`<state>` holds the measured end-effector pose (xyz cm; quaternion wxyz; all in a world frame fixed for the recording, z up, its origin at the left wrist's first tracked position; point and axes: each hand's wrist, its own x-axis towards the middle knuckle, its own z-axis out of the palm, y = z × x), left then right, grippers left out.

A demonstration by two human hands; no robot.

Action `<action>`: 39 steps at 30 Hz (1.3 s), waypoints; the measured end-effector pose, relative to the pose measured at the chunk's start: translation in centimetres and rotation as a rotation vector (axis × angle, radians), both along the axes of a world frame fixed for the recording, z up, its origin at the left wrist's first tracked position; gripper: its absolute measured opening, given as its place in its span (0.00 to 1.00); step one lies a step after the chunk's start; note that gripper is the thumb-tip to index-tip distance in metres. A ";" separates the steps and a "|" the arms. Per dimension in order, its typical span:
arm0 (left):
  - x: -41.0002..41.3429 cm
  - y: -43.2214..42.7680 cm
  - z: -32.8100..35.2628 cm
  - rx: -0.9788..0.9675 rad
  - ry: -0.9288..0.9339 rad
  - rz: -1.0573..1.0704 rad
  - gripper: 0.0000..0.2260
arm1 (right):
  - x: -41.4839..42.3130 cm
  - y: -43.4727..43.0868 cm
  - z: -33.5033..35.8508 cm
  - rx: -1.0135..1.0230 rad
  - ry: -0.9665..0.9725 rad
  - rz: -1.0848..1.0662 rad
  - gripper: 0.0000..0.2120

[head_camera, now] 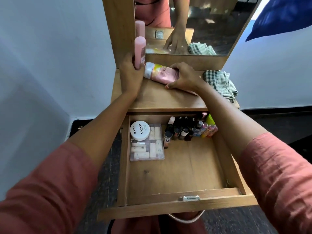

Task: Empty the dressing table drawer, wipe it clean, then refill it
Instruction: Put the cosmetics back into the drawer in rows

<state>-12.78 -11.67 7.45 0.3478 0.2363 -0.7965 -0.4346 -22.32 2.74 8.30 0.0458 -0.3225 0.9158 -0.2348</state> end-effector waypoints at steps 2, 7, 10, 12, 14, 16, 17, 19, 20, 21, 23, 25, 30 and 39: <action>1.1 0.4 0.4 -0.011 0.010 0.001 0.19 | 1.0 0.4 0.0 0.003 0.011 0.003 0.33; 4.1 1.4 1.2 -0.034 0.018 -0.003 0.20 | 4.0 1.7 0.4 0.068 0.037 0.017 0.33; 6.0 1.9 1.3 -0.057 0.039 -0.026 0.20 | 6.3 2.4 0.9 0.042 0.007 0.043 0.32; 7.4 2.2 1.3 -0.064 0.057 -0.043 0.20 | 8.0 3.0 1.1 0.060 0.027 0.072 0.31; 8.8 2.7 1.2 -0.065 0.055 -0.047 0.19 | 9.4 3.8 1.3 0.080 0.046 0.100 0.30; 10.5 3.4 0.9 -0.061 0.052 -0.055 0.18 | 11.0 4.8 1.3 0.092 0.031 0.120 0.30; 11.3 3.9 0.7 -0.056 0.057 -0.065 0.18 | 11.8 5.2 1.3 0.104 0.019 0.129 0.30; 12.9 4.9 0.4 -0.036 0.062 -0.087 0.17 | 13.2 6.2 1.0 0.124 -0.010 0.147 0.31; 13.7 5.4 0.1 -0.024 0.061 -0.100 0.17 | 13.9 6.7 0.8 0.132 -0.028 0.152 0.31; 14.3 6.0 -0.1 -0.014 0.057 -0.109 0.17 | 14.5 7.2 0.6 0.139 -0.047 0.154 0.31; 15.4 6.9 -0.7 -0.007 0.035 -0.111 0.18 | 15.5 8.1 0.0 0.151 -0.080 0.144 0.31; 16.2 7.7 -1.5 -0.003 0.009 -0.108 0.18 | 16.3 8.8 -0.8 0.173 -0.111 0.145 0.32; 17.6 9.3 -3.9 -0.025 -0.051 -0.133 0.18 | 17.8 10.7 -3.0 0.276 -0.168 0.170 0.32; 18.4 10.8 -5.2 -0.116 -0.149 -0.235 0.17 | 18.0 14.2 -6.0 0.486 -0.249 0.168 0.28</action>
